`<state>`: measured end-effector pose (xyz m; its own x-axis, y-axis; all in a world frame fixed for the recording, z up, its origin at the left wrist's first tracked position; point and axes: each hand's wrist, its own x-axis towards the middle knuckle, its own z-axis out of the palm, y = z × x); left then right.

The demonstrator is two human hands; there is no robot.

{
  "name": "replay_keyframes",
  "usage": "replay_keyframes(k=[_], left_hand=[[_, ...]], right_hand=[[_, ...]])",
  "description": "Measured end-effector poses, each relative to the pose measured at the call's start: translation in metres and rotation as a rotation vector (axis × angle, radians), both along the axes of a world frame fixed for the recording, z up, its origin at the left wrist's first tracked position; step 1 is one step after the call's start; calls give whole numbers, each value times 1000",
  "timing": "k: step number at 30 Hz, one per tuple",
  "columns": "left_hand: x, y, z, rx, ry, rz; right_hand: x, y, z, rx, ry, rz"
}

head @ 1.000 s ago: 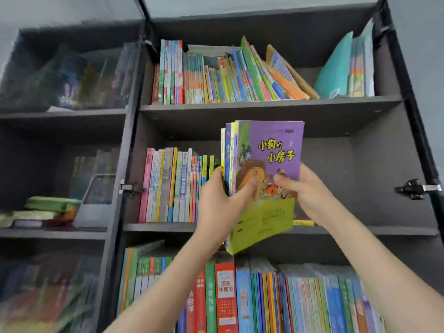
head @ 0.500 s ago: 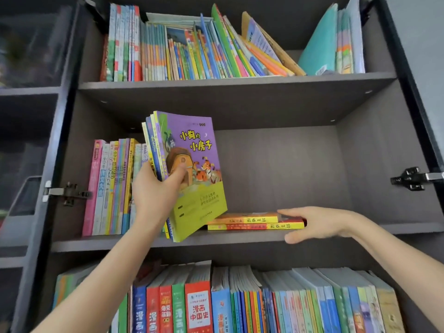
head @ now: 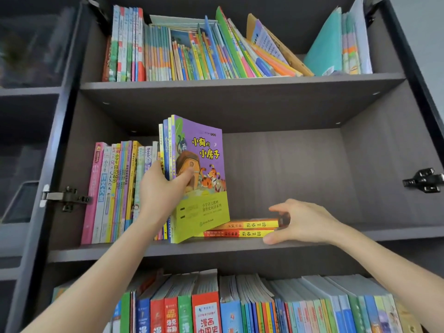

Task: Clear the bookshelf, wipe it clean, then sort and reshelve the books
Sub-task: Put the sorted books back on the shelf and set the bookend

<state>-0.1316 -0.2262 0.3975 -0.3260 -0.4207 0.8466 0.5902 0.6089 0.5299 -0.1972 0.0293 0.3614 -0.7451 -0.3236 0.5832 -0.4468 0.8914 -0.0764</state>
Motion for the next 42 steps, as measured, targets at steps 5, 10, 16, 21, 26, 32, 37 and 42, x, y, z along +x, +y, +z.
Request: replay_keyframes(k=[5,10,16,21,26,32,37,42], left_hand=[[-2,-6,3,-25,9,-36],[0,-7,6,-19,42,-71],[1,-8,11,41,123,-83],[-4,-4,5,49,100,-81],[-8,-5,-1,100,111,-110],[-11,-15,2,103,155,-56],[-5,-35,0,162,168,-50],[16,-60,6,215,218,32]], right_hand=[[-14,4,11,62,-174,240],[-11,17,25,98,33,191],[-34,9,21,-274,290,-278],[-70,-19,16,-1440,-244,188],[-95,-51,24,-1791,-235,151],[-94,-98,44,-1662,-91,30],[-49,-108,62,-1206,301,-97],[-41,-139,77,-859,501,-134]])
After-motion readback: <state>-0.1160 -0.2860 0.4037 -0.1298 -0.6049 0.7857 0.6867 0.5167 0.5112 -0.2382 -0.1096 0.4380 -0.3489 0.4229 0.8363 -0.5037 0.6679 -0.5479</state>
